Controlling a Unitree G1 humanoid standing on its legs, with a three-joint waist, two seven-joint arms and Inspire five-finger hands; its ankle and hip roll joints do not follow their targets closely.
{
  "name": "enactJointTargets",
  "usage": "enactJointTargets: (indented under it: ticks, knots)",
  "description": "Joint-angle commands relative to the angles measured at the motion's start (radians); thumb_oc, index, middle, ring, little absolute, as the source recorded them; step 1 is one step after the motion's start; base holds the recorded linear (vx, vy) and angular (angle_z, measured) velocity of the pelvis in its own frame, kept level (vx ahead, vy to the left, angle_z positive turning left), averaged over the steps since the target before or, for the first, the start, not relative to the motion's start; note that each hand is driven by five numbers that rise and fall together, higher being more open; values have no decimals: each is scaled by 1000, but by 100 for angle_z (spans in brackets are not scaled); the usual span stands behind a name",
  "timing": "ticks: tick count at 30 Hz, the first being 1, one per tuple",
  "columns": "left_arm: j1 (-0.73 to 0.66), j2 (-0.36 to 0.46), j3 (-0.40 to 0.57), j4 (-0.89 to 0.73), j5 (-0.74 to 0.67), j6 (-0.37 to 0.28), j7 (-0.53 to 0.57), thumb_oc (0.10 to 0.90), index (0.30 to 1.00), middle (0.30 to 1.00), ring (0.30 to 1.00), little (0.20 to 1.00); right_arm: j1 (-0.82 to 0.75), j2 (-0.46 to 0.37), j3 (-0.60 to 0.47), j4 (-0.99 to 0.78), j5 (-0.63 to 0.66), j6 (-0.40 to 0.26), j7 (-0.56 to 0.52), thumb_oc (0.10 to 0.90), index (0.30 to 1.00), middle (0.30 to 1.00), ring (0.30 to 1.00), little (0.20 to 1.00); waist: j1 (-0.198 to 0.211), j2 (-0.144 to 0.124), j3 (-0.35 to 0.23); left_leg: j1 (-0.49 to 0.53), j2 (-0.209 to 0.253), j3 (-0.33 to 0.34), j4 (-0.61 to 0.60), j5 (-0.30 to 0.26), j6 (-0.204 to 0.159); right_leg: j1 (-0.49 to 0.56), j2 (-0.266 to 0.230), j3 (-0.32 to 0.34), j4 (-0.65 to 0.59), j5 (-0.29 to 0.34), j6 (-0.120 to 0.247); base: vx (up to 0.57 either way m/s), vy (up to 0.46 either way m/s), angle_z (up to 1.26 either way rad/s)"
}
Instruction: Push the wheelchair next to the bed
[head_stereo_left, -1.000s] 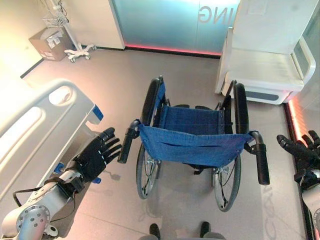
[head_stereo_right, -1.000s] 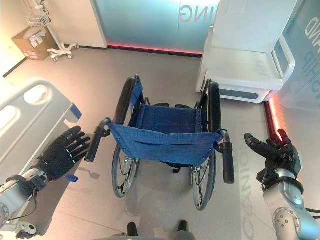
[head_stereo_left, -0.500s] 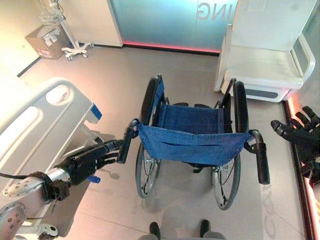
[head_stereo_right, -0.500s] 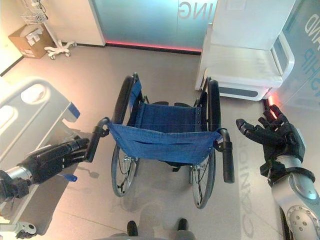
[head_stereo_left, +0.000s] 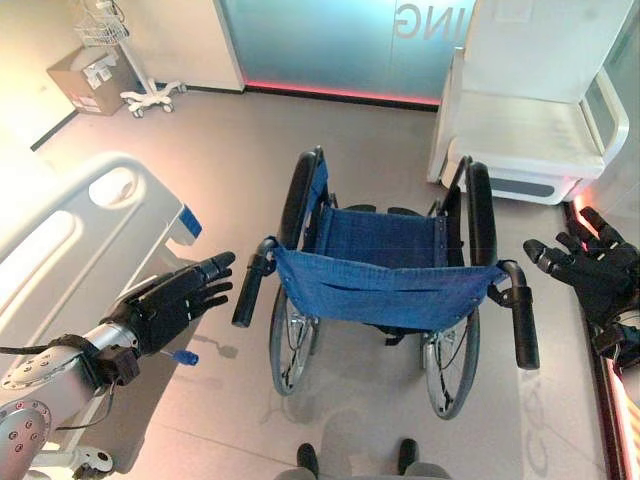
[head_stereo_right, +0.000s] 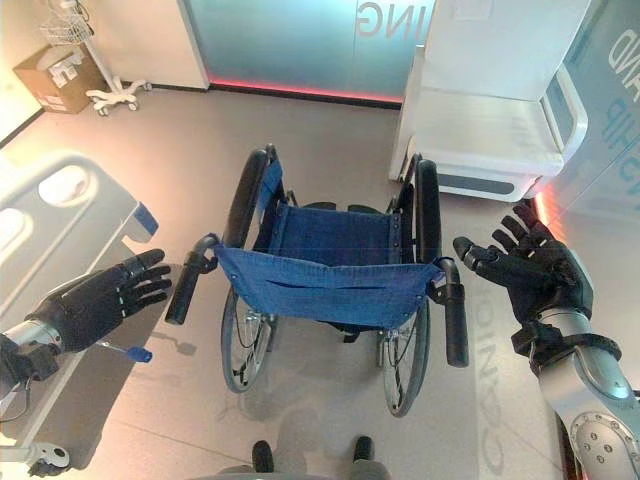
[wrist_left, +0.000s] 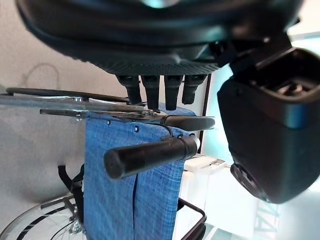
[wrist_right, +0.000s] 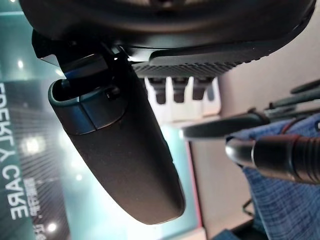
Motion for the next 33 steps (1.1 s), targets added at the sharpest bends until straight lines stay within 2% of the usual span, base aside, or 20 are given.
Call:
enactJointTargets:
  ticks: [1, 4, 6, 15, 18, 21, 29, 30, 31, 32, 33]
  knots:
    - [-122, 85, -2, 1, 31, -79, -65, 800, 900, 900, 900, 900, -103, -97, -49, -32, 12, -114, 25, 800, 900, 900, 900, 900, -6, 5, -18, -15, 1, 34, 4, -19, -21, -6, -9, -26, 74, -49, 11, 0, 0, 0]
    - [-103, 119, -3, -18, 70, -71, -63, 800, 900, 900, 900, 900, -86, -122, -55, -47, 37, -114, 34, 800, 900, 900, 900, 900, -12, 6, -13, -16, 0, 40, 4, -17, -19, -8, -5, -19, 75, -49, 10, -16, 9, -6]
    - [-89, 133, 5, -22, 88, -67, -86, 800, 900, 900, 900, 900, -74, -129, -53, -57, 124, -103, 95, 800, 900, 900, 900, 900, -14, 7, -12, -16, -1, 45, 4, -16, -18, -10, -3, -16, 76, -50, 9, -2, 11, -5]
    - [-4, 198, 57, -70, 94, -63, -173, 800, 900, 900, 900, 900, 21, -165, -82, -56, 96, -20, 143, 800, 900, 900, 900, 900, -23, 10, -6, -19, -3, 59, 4, -9, -19, -13, -3, -16, 77, -46, 10, -1, 10, -3]
    - [13, 212, 57, -82, 102, -75, -183, 800, 900, 900, 900, 900, 42, -179, -66, -70, 84, -25, 168, 800, 900, 900, 900, 900, -23, 11, 0, -23, -3, 61, 4, -7, -18, -19, -2, -14, 78, -46, 9, 0, 0, 0]
    - [15, 219, 49, -85, 97, -89, -177, 800, 900, 900, 900, 900, 37, -189, -45, -76, 82, -39, 183, 800, 900, 900, 900, 900, -23, 11, 4, -25, -5, 59, 4, -6, -18, -20, -1, -11, 77, -45, 8, 0, 0, 0]
    - [-25, 211, -7, -76, 13, -97, -101, 800, 900, 900, 900, 900, 37, -218, -1, -75, 22, -8, 233, 800, 900, 900, 900, 900, -26, 6, 7, -24, -9, 61, 4, -6, -18, -18, -1, -10, 74, -43, 10, 0, 0, 0]
    - [-35, 203, -22, -74, 30, -94, -110, 751, 827, 827, 827, 827, 37, -220, 4, -72, 18, -5, 232, 800, 900, 900, 900, 900, -27, 5, 8, -24, -9, 61, 4, -6, -18, -17, -1, -10, 73, -42, 10, 0, 0, 0]
    - [-38, 204, -31, -74, 41, -92, -117, 682, 724, 724, 724, 724, 35, -222, 9, -70, 33, -8, 225, 800, 900, 900, 900, 900, -27, 5, 8, -24, -10, 61, 4, -6, -18, -17, -1, -10, 73, -42, 9, 0, 0, 0]
    - [-39, 204, -33, -73, 41, -92, -118, 671, 707, 707, 707, 707, 35, -223, 9, -70, 35, -8, 224, 800, 900, 900, 900, 900, -27, 5, 8, -24, -10, 61, 4, -6, -18, -17, -1, -10, 73, -42, 9, 0, 0, 0]
    - [-43, 207, -40, -73, 44, -90, -123, 602, 604, 604, 604, 604, 31, -226, 12, -66, 47, -12, 214, 800, 900, 900, 900, 900, -28, 6, 9, -25, -11, 60, 4, -5, -17, -19, -1, -9, 75, -42, 9, 0, 0, 0]
